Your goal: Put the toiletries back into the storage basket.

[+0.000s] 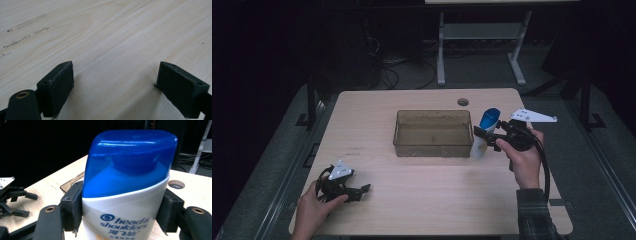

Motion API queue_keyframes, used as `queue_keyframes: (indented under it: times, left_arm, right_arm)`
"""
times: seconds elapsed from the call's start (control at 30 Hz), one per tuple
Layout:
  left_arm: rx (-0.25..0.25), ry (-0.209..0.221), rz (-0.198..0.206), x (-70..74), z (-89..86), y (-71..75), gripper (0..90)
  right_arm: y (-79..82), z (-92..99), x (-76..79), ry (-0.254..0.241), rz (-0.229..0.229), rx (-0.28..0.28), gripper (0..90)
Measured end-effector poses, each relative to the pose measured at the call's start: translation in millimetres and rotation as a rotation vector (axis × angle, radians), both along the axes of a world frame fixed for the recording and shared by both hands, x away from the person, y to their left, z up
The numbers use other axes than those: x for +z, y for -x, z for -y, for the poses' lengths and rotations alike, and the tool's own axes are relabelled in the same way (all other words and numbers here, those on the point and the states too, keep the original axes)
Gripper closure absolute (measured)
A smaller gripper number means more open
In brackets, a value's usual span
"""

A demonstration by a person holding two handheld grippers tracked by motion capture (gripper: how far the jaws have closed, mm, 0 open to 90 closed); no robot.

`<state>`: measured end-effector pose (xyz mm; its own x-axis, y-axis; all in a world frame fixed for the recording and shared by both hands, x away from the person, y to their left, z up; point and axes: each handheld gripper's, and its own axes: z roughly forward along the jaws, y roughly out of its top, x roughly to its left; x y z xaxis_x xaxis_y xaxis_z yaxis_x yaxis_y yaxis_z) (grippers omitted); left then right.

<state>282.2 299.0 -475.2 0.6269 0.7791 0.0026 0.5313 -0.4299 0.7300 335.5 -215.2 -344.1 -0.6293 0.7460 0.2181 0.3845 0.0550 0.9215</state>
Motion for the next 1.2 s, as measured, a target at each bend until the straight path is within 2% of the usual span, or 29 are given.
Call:
queue_keyframes:
  times: [0.93, 1.03, 1.2]
  left_arm:
    - [-0.001, -0.003, -0.001, 0.2, -0.2, -0.1, 13.1]
    - [-0.001, -0.003, -0.001, 0.2, -0.2, -0.1, 13.1]
    - [-0.002, -0.003, -0.002, 0.2, -0.2, 0.0, 13.1]
  right_arm:
    - [-39.5, -21.8, 12.4, 0.012, 0.025, -0.021, 33.3]
    - [-43.5, -24.8, 11.4, -0.002, 0.025, -0.024, 33.3]
    - [-47.7, -30.3, 6.9, 0.003, 0.018, -0.02, 33.3]
